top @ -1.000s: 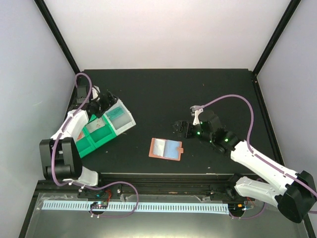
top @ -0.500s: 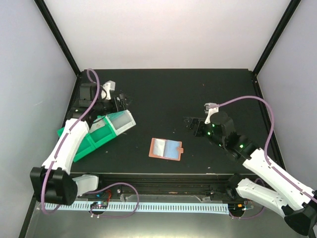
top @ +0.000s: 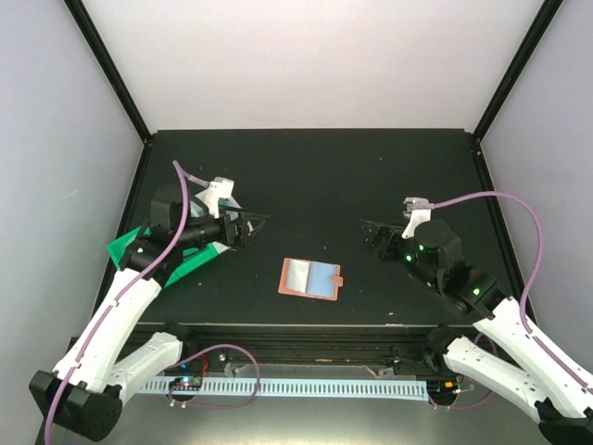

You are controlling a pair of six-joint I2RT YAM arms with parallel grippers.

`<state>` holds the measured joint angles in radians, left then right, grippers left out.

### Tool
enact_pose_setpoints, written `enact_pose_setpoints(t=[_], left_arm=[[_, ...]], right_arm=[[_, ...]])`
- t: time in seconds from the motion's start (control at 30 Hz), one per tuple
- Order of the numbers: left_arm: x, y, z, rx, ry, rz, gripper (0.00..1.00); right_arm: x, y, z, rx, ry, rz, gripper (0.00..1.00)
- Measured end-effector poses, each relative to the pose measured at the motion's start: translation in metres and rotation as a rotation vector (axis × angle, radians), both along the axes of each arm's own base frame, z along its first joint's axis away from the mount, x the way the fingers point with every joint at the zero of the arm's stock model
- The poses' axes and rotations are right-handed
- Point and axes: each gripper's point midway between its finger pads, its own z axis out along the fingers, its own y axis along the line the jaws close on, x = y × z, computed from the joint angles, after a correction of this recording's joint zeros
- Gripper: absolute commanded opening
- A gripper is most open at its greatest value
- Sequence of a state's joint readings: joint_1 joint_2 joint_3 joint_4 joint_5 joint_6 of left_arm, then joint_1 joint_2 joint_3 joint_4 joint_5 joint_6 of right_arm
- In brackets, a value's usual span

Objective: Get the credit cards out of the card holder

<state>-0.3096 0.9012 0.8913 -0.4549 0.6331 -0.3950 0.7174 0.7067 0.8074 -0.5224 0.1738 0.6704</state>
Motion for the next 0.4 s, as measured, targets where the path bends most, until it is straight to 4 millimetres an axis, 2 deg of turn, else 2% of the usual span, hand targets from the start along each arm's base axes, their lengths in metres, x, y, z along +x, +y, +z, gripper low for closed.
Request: enact_pose_setpoints(t=[0.17,0.4], left_arm=[[-0.017,0.005,0.028,-0.030,-0.105,0.000,0.99],[-0.026,0.010,0.043,-0.045,-0.169,0.010,0.99]], right_arm=[[-0.005,-0.007,0.015,0.007,-0.031,-0.008,1.00],[-0.010,-0.016,0.059,0.045,-0.122,-0.017,1.00]])
